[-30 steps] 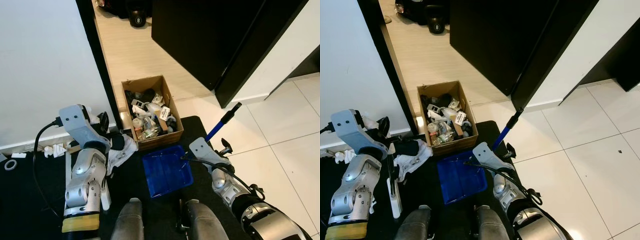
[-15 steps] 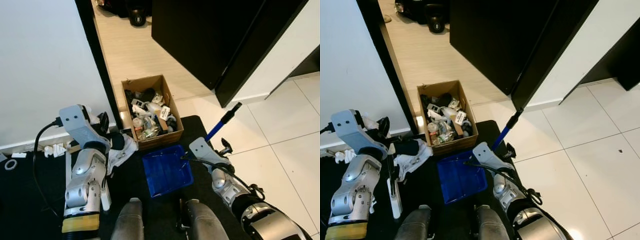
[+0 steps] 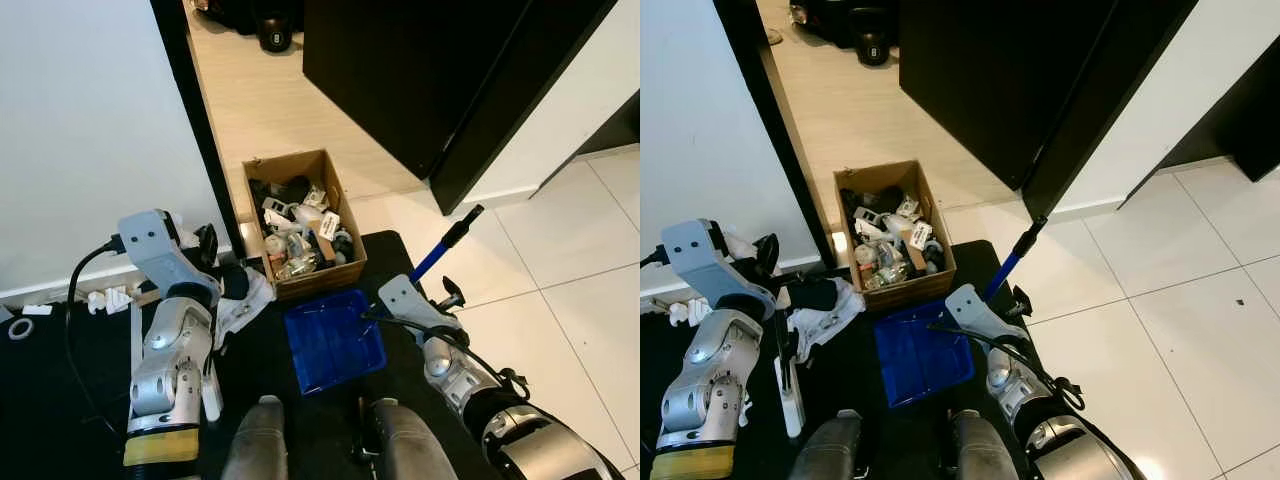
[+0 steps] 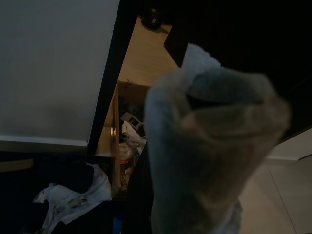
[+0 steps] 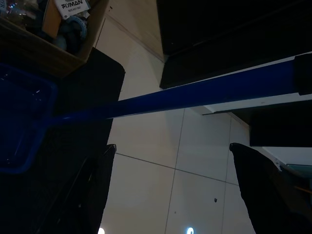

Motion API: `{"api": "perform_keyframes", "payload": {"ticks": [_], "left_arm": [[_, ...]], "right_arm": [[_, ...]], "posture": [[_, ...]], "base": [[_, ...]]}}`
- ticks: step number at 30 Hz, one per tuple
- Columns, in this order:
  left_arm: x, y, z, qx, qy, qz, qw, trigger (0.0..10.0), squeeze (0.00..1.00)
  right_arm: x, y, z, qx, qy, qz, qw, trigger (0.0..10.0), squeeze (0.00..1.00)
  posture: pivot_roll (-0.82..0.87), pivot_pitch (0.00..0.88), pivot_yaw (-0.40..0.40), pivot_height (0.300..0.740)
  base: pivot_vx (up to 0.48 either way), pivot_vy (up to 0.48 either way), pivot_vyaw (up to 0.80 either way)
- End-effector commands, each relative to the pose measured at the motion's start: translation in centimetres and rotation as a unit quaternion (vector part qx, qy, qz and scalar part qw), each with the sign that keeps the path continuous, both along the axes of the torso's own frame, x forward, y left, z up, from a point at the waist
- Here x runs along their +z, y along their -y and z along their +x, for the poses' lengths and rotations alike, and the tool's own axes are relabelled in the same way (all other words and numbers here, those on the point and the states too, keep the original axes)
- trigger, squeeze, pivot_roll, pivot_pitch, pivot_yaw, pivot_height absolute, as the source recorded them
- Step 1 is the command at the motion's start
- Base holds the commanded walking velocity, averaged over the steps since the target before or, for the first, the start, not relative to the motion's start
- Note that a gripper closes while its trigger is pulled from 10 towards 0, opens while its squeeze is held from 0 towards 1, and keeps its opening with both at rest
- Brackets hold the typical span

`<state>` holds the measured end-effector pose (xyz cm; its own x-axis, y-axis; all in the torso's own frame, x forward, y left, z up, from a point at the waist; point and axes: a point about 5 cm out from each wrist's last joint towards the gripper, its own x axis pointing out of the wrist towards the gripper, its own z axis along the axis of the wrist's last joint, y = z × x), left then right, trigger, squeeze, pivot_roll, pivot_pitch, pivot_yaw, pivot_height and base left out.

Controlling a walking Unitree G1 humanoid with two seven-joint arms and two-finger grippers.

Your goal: Sweep floor

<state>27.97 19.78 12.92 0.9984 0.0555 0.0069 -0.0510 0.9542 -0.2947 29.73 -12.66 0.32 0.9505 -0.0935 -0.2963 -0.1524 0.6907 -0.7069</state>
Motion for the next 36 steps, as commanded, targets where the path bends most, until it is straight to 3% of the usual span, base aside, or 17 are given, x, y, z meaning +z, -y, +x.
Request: {"api": "perform_keyframes", "payload": {"ticks": [1,36], "left_arm": [[0.08,0.15,-0.26,0.003,0.003,0.001,1.000,10.0,0.00],[0.04,-0.04,-0.23,0.005,0.003,0.001,1.000,10.0,0.00]], "right_arm": [[-0.70,0.53,-0.67,-0.006,-0.014,-0.003,1.000,10.0,0.00],[-0.59,0.45,-0.53,-0.005,-0.014,-0.003,1.000,10.0,0.00]], "posture": [[0.13,0.215,-0.094,0.740],[0.12,0.215,-0.090,0.740]], "base": [[0.000,0.000,0.00],[0.000,0.000,0.00]]}}
